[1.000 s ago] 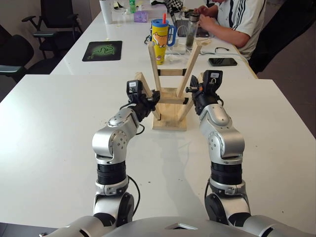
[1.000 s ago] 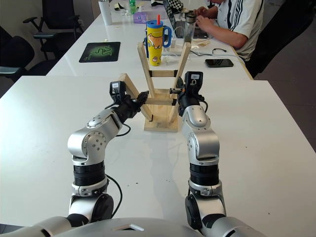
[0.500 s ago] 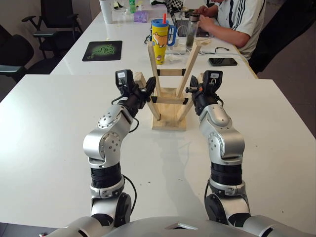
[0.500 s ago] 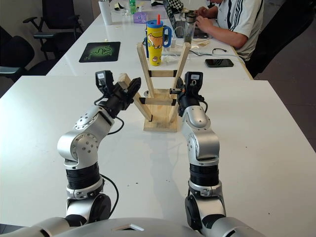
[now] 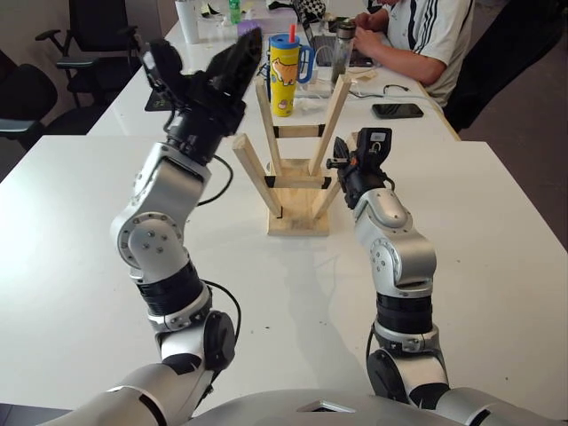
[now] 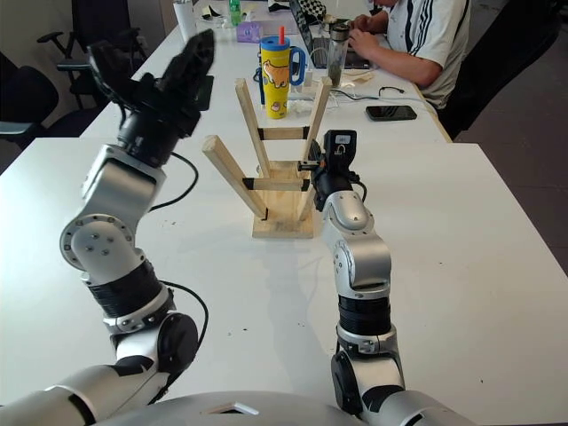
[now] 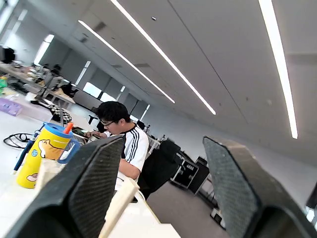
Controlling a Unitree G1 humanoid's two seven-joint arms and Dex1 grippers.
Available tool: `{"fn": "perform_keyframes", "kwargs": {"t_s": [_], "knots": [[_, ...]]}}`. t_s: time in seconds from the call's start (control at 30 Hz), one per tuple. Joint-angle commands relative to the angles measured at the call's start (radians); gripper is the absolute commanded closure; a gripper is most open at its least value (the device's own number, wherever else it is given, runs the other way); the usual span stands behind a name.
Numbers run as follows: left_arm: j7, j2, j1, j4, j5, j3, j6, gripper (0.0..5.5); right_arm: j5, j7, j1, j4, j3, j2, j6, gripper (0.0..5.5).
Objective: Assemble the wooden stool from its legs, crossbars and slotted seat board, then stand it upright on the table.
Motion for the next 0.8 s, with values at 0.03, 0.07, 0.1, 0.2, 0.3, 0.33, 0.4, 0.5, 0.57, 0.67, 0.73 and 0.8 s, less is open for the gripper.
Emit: {"fn": "perform_keyframes", "kwargs": {"t_s": [0.03,0.07,0.1,0.2,0.3,0.33,0.4,0.5,0.57,0.67,0.73,0.8], "knots": [[0.064,0.087,-0.075,0.156,-0.053,0.079,-0.04,2.54,-0.004,0.016,0.052,0.045,0.025,-0.008,0.066,4.48],[0.075,0.103,-0.079,0.177,-0.055,0.082,-0.043,2.54,-0.004,0.017,0.05,0.048,0.026,-0.01,0.065,4.48],[0.083,0.115,-0.08,0.189,-0.058,0.081,-0.045,2.54,-0.004,0.018,0.049,0.05,0.026,-0.011,0.063,4.48],[0.096,0.132,-0.084,0.208,-0.078,0.079,-0.065,2.54,-0.005,0.019,0.051,0.049,0.024,-0.017,0.062,4.48],[0.119,0.114,-0.048,0.239,-0.069,0.031,-0.043,2.54,-0.006,0.019,0.053,0.046,0.025,-0.019,0.063,4.48],[0.118,0.098,-0.016,0.244,-0.044,-0.017,-0.026,2.54,-0.006,0.019,0.054,0.044,0.025,-0.02,0.063,4.48],[0.127,0.052,0.05,0.254,-0.009,-0.12,0.023,2.54,-0.005,0.024,0.048,0.05,0.028,-0.022,0.063,4.48],[0.131,-0.037,0.146,0.29,0.073,-0.293,0.041,2.54,-0.002,0.026,0.044,0.052,0.028,-0.025,0.066,4.48],[0.122,-0.071,0.162,0.293,0.106,-0.354,0.015,2.54,0.0,0.027,0.046,0.049,0.027,-0.027,0.07,4.47],[0.126,-0.068,0.135,0.272,0.112,-0.345,-0.019,2.54,0.001,0.038,0.051,0.054,0.037,-0.036,0.084,4.47],[0.131,-0.048,0.114,0.272,0.114,-0.314,-0.036,2.54,0.004,0.045,0.062,0.058,0.044,-0.042,0.097,4.46],[0.134,-0.028,0.091,0.274,0.113,-0.281,-0.056,2.54,0.003,0.051,0.076,0.058,0.054,-0.052,0.107,4.46]]}}
